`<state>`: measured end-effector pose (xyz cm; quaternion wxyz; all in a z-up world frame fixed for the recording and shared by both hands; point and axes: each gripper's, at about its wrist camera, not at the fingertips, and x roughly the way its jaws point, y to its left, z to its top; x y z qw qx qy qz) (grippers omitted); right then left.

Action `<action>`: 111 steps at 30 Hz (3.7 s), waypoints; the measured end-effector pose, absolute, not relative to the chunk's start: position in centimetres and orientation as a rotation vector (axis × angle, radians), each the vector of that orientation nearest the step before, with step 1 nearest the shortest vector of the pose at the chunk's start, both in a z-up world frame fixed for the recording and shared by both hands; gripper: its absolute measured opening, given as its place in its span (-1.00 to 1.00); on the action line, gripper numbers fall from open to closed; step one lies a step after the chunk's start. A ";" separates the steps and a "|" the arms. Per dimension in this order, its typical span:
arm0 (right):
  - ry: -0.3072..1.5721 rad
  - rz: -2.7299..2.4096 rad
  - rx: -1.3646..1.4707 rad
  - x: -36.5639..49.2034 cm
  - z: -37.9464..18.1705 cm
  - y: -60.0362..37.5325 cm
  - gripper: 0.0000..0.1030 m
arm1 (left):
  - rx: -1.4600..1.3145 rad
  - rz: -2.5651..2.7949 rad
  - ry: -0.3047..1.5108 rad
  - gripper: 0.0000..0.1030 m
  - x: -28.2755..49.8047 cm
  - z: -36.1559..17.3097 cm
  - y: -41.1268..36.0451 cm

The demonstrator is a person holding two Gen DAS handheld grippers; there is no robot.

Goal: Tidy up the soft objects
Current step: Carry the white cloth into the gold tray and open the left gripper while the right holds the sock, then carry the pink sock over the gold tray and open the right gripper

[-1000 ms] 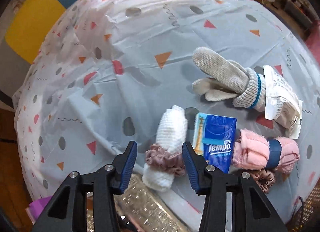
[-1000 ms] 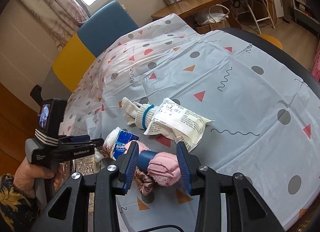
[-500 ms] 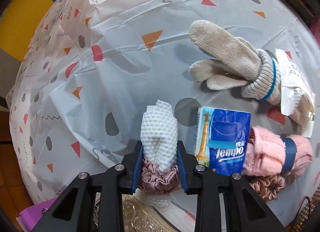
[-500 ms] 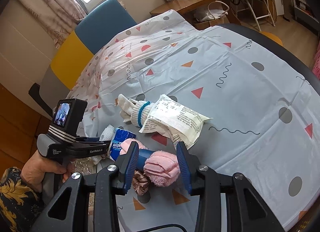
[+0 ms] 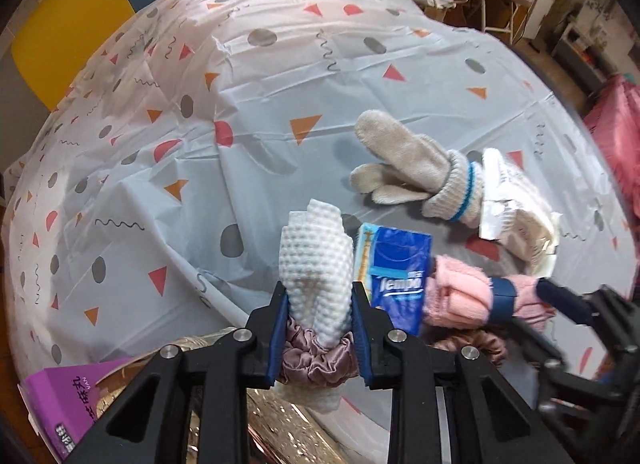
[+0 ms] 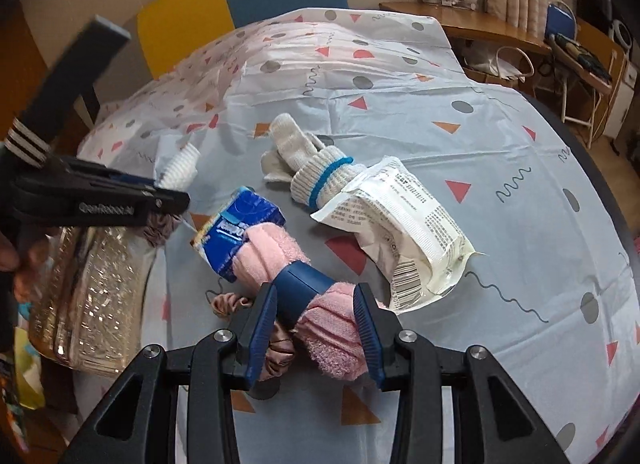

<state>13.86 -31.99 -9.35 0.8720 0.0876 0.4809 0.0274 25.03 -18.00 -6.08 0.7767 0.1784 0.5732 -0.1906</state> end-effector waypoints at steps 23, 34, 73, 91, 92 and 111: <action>0.975 0.050 0.114 15.6 -11.4 -31.5 -0.21 | -0.125 -0.058 0.877 -0.43 23.9 9.3 7.6; 0.974 0.033 0.066 15.5 -11.6 -30.6 -0.21 | -0.312 0.125 0.926 -0.43 13.2 2.1 22.0; 0.977 0.095 0.150 15.7 -10.5 -30.5 -0.37 | -0.195 0.096 0.898 0.37 2.4 -5.4 14.5; 0.838 0.186 0.143 19.9 1.9 -22.7 -0.36 | -0.174 0.165 0.830 0.46 -1.2 -4.4 17.6; 0.824 0.211 0.123 20.3 2.9 -21.0 -0.36 | -0.171 0.170 0.826 0.46 -1.4 -4.3 17.7; 0.916 0.832 -0.221 8.9 0.1 5.6 -0.36 | -0.237 0.316 0.804 0.48 -4.7 -5.4 23.0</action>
